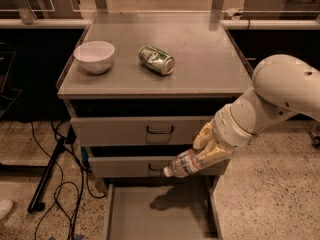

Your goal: Place water bottle into bottom drawer

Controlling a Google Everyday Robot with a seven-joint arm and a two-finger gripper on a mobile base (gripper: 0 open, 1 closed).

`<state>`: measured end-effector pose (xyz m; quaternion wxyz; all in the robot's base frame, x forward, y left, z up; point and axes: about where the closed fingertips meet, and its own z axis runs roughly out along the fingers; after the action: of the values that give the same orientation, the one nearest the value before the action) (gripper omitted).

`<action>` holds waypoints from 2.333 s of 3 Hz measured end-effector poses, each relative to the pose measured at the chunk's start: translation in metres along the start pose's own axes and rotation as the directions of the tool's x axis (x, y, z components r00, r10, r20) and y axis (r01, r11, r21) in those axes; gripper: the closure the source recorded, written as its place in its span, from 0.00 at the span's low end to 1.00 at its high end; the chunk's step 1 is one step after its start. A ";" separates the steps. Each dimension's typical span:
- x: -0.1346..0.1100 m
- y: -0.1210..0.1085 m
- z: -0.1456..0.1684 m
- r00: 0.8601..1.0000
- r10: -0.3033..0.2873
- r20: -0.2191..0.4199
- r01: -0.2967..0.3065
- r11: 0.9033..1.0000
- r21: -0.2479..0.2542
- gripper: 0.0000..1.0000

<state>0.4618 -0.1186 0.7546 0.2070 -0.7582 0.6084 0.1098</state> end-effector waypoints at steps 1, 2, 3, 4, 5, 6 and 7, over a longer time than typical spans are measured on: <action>-0.002 0.001 0.008 1.000 0.002 0.006 -0.002 1.000 -0.005 1.00; -0.002 0.000 0.035 0.999 0.028 0.038 -0.028 1.000 -0.009 1.00; -0.001 -0.005 0.062 0.996 0.041 0.076 -0.041 0.999 0.000 1.00; -0.006 -0.007 0.119 0.988 0.057 0.144 -0.054 0.998 -0.026 1.00; -0.006 -0.007 0.119 0.988 0.057 0.144 -0.054 0.998 -0.026 1.00; -0.011 -0.015 0.109 0.990 0.032 0.137 -0.032 0.999 -0.005 1.00; -0.011 -0.015 0.110 0.990 0.032 0.137 -0.032 0.999 -0.005 1.00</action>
Offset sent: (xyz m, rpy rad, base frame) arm 0.0157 0.0348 -0.0709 0.1012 0.0454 -0.0565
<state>0.4827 -0.0576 0.6642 0.2455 -0.7393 0.6047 0.1659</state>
